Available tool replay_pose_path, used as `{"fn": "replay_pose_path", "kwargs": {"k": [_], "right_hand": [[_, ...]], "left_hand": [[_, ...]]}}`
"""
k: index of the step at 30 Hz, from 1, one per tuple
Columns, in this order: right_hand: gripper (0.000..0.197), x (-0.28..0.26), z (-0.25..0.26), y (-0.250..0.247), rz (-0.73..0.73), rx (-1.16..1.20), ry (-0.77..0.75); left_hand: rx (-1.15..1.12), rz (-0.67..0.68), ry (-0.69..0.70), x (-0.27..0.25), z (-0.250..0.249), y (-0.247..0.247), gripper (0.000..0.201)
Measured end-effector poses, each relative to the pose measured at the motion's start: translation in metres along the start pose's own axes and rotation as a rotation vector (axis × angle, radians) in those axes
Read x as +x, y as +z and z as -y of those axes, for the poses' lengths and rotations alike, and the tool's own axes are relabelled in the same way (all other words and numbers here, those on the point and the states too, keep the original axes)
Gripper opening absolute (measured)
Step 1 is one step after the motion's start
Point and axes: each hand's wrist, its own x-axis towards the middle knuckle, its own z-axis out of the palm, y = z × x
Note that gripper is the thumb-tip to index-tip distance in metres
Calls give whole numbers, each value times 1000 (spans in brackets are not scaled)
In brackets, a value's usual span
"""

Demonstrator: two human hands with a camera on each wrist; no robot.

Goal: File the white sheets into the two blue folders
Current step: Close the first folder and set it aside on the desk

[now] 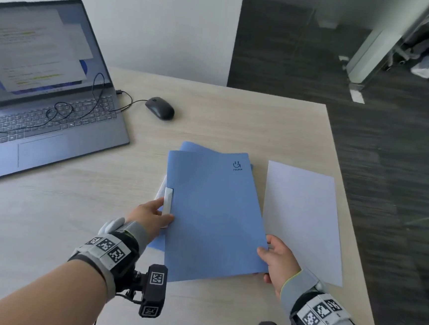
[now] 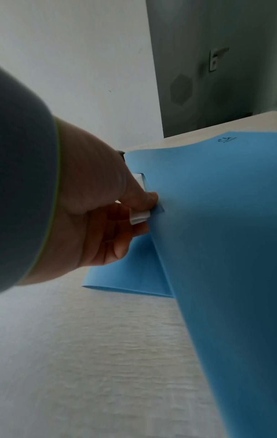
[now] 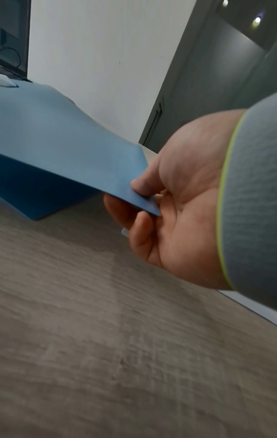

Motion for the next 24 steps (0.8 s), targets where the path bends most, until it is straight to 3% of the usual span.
{"fn": "replay_pose_path", "kwargs": {"k": [6,12,14,16,19,22,24], "right_hand": [[28,6,-1,-14,-58,49,-5],[28,8,-9,-17,-39,72,71],[26,8,-13,-13,-36,111,99],[23,6,-15,-7,-18,140,117],[22,4,-13,1,7,177,135],[22,2,-11,5,36,260,137],[19,2,-9,6,61,327,136]], "left_hand": [[197,-136,0,8,-4,-21,48],[-201,-304,-39,18,-20,-43,40],[-101,-366,10,14,-22,-40,46],[174,-384,124,5,-21,-28,49],[452,-215,303,-17,-16,1,56],[666,38,334,-36,-3,30,100],[838,111,307,-45,5,46,117]]}}
